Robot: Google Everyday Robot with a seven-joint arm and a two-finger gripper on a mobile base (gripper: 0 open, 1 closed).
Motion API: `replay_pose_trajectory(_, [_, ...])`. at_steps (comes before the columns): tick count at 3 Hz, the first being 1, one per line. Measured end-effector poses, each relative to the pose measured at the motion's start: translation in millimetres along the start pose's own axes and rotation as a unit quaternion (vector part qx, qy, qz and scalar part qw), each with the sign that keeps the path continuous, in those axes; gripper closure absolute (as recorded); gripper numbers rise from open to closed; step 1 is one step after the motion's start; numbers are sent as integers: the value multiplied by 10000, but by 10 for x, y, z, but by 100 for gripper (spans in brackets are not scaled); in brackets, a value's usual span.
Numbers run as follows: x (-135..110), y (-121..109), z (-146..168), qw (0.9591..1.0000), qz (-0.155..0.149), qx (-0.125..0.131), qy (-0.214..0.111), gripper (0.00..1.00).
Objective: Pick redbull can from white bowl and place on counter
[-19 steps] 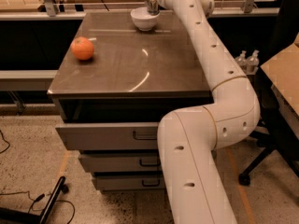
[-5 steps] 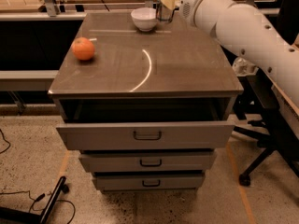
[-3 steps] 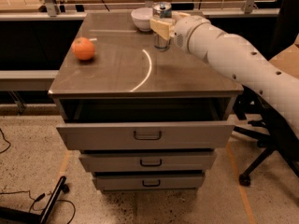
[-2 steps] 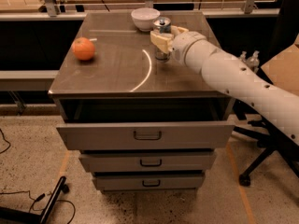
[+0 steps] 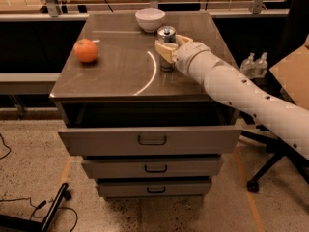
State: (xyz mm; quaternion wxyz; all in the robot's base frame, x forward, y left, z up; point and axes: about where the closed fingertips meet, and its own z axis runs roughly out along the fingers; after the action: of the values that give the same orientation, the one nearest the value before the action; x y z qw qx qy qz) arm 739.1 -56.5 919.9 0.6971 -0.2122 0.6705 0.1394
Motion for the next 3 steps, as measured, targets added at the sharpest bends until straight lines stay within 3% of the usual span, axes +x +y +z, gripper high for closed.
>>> replay_pose_trajectory(3, [-16,47,26,10000,1,-36,-12,12])
